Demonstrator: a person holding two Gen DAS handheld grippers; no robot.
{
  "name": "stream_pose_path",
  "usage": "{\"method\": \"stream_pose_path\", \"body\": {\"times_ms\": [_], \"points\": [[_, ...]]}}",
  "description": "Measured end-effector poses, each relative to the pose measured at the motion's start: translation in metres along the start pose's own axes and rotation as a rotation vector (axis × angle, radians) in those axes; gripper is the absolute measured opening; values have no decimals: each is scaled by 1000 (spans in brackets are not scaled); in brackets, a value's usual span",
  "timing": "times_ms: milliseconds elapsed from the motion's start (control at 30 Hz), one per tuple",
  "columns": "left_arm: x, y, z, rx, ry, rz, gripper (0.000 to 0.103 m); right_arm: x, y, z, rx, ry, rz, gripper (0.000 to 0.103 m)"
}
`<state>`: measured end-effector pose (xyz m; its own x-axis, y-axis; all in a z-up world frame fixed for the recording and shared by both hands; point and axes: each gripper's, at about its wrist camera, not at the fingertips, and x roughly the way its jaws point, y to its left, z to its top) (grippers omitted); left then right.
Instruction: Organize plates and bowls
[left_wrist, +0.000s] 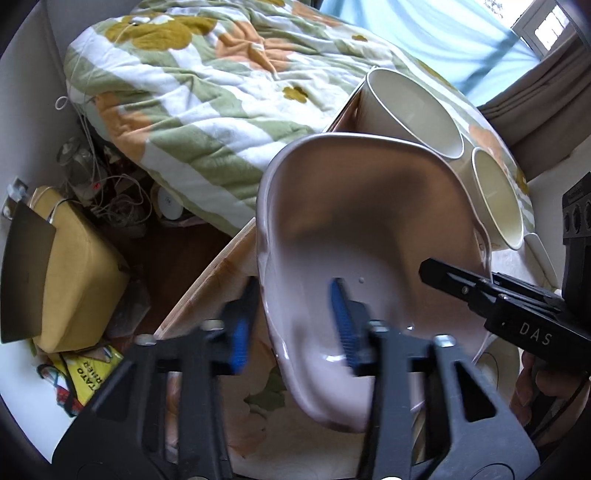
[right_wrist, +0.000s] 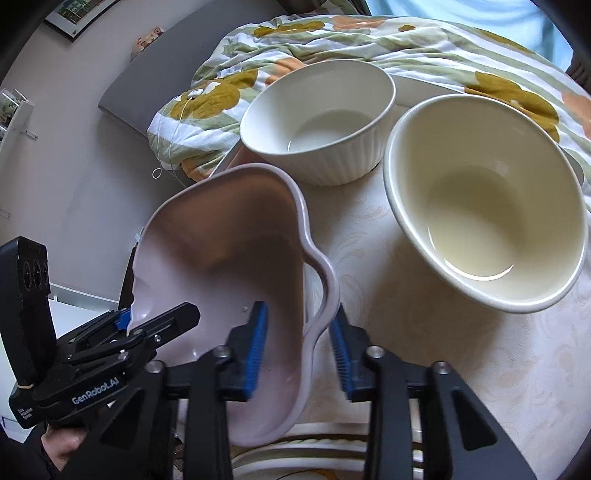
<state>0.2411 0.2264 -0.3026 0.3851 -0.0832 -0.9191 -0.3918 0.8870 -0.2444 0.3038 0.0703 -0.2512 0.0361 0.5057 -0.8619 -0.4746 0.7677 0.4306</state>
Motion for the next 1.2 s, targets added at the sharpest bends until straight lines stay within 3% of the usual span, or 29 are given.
{"method": "stream_pose_path", "body": {"times_ms": [67,400,633,900,1200], "points": [[0,0,1,3,3,-10,20,-1,1,0,-5,-8,-1,14],[-10,-6,2,48,-28,15,20,-7,8,-3,-28,-36,-30,14],[-48,-26,-4,109,-82,7,20,-42,16,-13,-32,-106,-35,14],[-113,-104,-32,258,-166,-36,20,-130,6,-53,24,-237,-61,14],[-139,-244,-112,477,-142,-182,20,-257,-59,-163,190,-391,-199,14]]}}
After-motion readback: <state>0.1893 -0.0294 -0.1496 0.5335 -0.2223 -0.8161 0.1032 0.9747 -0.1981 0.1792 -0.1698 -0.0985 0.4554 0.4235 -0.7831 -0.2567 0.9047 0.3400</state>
